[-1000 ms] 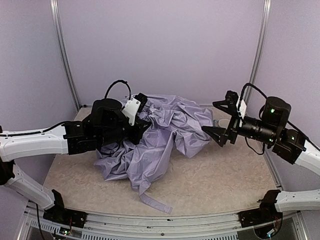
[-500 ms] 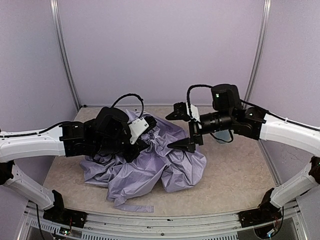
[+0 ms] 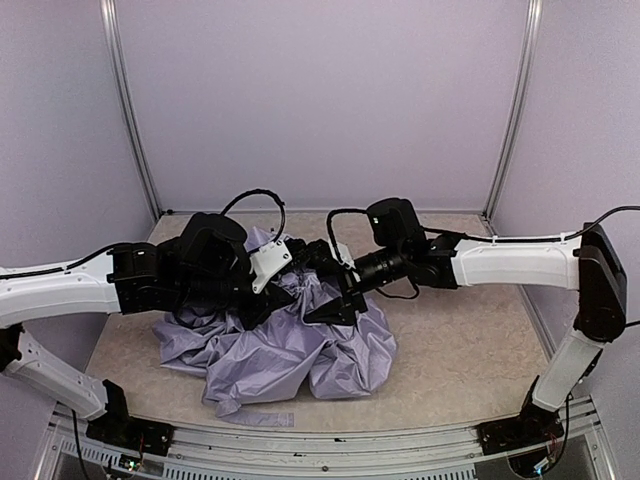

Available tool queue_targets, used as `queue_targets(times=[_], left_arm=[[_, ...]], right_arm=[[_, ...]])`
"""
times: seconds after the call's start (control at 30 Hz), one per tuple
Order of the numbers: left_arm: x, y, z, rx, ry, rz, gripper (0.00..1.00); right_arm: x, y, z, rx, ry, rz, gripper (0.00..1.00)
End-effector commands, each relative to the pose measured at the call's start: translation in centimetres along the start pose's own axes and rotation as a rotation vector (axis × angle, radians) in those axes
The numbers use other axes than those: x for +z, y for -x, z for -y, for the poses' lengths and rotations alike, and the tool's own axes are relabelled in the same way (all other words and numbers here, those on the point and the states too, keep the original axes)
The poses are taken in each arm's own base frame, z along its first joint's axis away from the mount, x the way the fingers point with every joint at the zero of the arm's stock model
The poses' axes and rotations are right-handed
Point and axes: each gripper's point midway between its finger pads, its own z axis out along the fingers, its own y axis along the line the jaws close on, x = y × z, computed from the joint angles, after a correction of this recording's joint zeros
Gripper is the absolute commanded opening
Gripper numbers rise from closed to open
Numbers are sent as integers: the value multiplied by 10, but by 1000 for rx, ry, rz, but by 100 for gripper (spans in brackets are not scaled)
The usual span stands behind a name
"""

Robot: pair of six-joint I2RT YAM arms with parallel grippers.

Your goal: Put away the umbrella

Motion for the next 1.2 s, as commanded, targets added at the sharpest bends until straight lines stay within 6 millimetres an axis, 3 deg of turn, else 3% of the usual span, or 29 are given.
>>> queue_targets(times=[0.0, 0.1, 0.23, 0.43, 0.53, 0.6, 0.67, 0.77, 0.83, 0.9, 1.03, 1.17], left_arm=[[-11, 65, 30, 67, -148, 265, 7], [0, 61, 34, 65, -171, 275, 11], [3, 59, 29, 21, -200, 321, 27], [0, 44, -5, -69, -119, 370, 34], [-3, 34, -17, -111, -113, 375, 39], [-8, 33, -18, -111, -117, 385, 50], [-16, 37, -17, -101, -125, 410, 57], [-24, 40, -18, -92, -114, 439, 55], [-25, 39, -19, -88, -104, 442, 40], [-24, 36, -20, -91, -100, 433, 17], [-23, 38, -15, -89, -129, 428, 10], [-25, 38, -14, -83, -136, 419, 6]], right_arm=[[22, 5, 3, 48, 13, 67, 84], [29, 11, -6, 41, 29, 101, 83], [26, 13, -10, 76, 21, 142, 57], [17, 2, -16, 94, -25, 138, 29], [17, -8, -18, 114, -27, 117, 21], [18, -12, -16, 126, -29, 100, 20], [18, -17, -14, 128, -43, 80, 21], [18, -22, -12, 119, -59, 58, 26], [18, -26, -12, 113, -66, 40, 36], [18, -29, -11, 104, -76, 21, 43], [16, -30, -13, 28, -70, -21, 77], [3, -29, -15, -66, -91, -81, 100]])
